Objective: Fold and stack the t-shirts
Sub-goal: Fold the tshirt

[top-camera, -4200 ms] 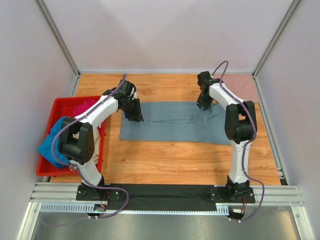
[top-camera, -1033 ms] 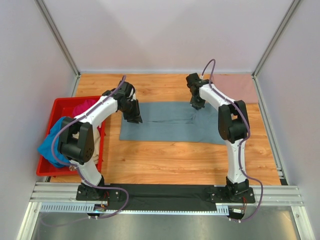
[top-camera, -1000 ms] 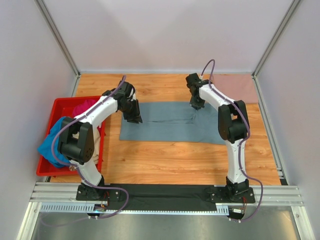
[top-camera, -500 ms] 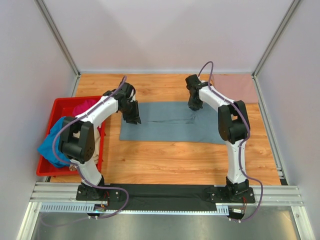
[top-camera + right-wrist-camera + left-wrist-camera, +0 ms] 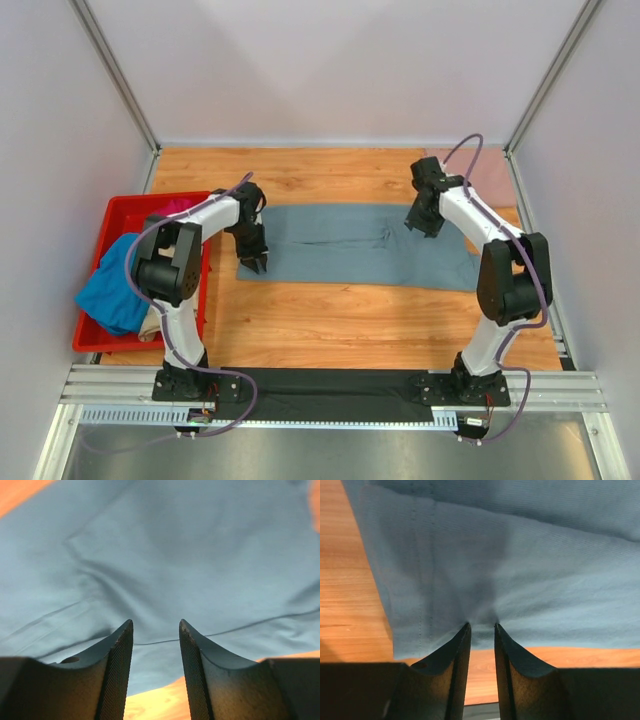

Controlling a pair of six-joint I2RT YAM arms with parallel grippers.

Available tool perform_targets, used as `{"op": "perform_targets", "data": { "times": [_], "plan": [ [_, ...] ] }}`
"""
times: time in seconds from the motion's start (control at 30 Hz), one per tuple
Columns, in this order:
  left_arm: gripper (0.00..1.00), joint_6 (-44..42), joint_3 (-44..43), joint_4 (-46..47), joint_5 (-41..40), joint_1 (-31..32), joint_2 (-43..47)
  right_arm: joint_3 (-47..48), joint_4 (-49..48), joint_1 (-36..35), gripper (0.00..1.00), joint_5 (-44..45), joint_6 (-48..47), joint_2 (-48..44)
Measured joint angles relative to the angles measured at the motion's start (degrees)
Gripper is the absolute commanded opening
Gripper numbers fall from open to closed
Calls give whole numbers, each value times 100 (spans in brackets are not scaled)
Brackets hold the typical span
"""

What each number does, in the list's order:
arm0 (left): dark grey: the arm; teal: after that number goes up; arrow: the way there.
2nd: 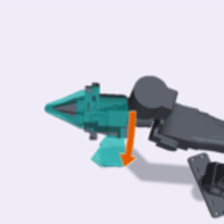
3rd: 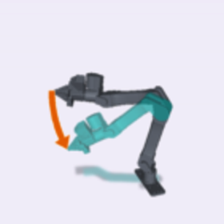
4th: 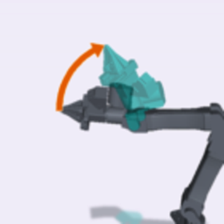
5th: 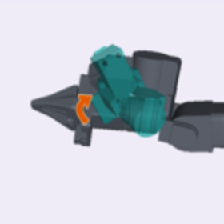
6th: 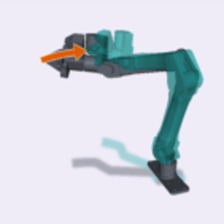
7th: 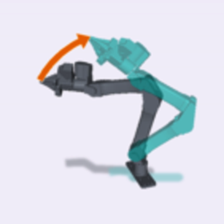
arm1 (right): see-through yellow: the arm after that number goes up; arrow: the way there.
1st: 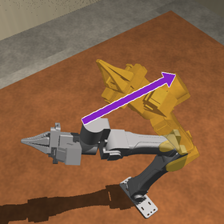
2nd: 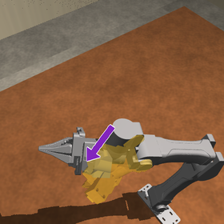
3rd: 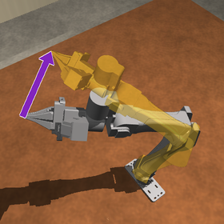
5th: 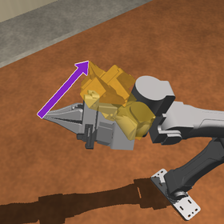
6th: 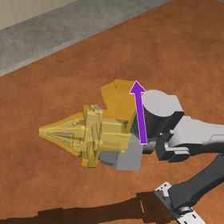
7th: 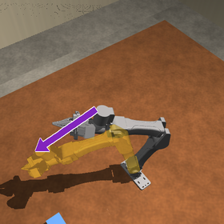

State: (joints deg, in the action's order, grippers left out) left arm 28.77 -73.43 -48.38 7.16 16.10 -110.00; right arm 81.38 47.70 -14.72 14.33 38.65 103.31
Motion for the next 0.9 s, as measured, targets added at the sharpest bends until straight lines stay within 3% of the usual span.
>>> {"op": "perform_targets", "data": {
  "times": [0.37, 0.63, 0.8, 0.9],
  "plan": [
    [33, 398, 372, -334, -131, -92, 192, -1182, -149, 1246, 43, -186, 9, -114],
    [34, 1016, 1128, -1209, -623, -92, 688, -1394, -343, 1368, 42, -229, -111, -83],
    [35, 1279, 835, -1779, -979, -94, 1021, -1292, -367, 1368, 41, -321, -247, 109],
    [36, 1285, 219, -1917, -1064, -94, 1097, -933, -31, 1379, 37, -328, -238, 133]
  ]
}}
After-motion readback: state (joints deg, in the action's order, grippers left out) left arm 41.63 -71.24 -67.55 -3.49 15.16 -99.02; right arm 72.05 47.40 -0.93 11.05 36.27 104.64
